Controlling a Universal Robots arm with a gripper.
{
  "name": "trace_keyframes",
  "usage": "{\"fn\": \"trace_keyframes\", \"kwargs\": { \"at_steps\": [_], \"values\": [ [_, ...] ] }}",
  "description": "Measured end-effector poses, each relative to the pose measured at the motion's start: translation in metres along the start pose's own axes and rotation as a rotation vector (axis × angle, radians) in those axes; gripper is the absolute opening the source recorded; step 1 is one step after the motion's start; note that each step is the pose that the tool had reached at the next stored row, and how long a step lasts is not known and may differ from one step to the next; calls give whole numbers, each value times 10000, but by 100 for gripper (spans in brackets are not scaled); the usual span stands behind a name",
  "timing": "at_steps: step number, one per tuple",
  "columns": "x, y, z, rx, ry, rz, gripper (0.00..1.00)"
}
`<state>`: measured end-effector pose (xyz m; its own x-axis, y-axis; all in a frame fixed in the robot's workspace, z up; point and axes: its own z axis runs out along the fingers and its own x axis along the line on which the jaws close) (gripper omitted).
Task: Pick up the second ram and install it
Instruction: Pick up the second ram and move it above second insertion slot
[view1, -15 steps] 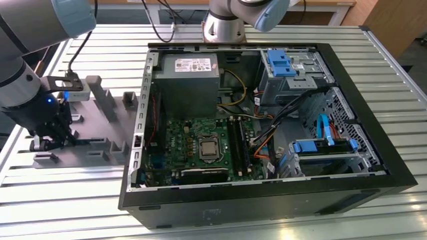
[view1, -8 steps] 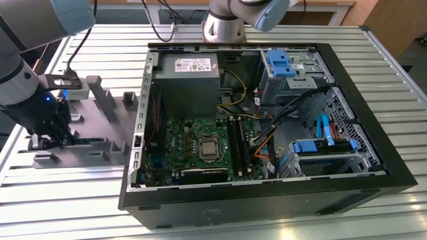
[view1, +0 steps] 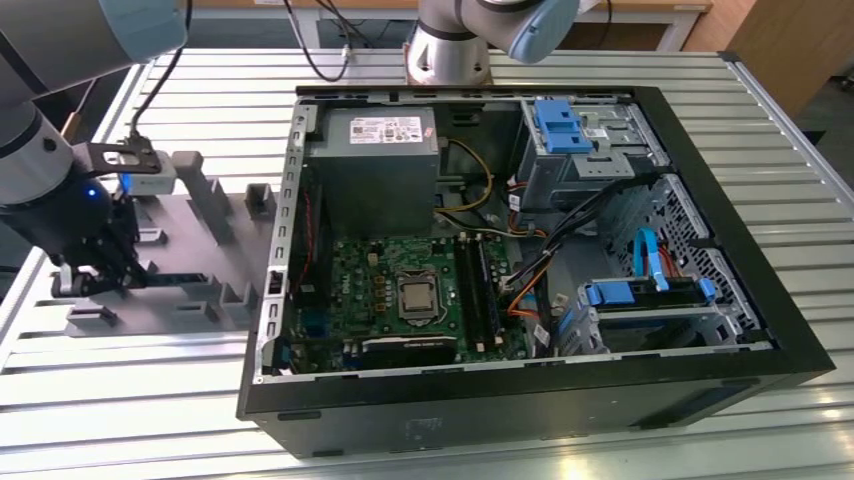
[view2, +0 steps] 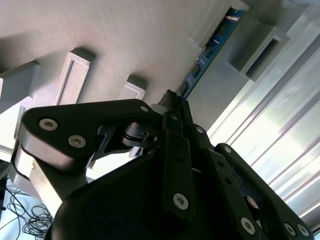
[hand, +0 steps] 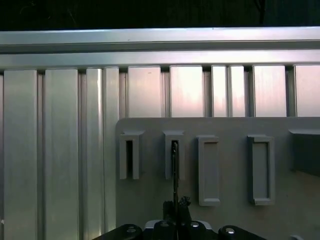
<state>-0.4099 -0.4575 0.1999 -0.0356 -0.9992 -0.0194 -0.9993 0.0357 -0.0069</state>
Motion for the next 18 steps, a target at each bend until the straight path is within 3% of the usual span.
{"fn": "trace_keyframes", "kwargs": {
  "at_steps": [8,18],
  "values": [
    [-1,-1,-60,0,0,0,14],
    [-1,0,-80,-7,2,0,14]
  ]
}}
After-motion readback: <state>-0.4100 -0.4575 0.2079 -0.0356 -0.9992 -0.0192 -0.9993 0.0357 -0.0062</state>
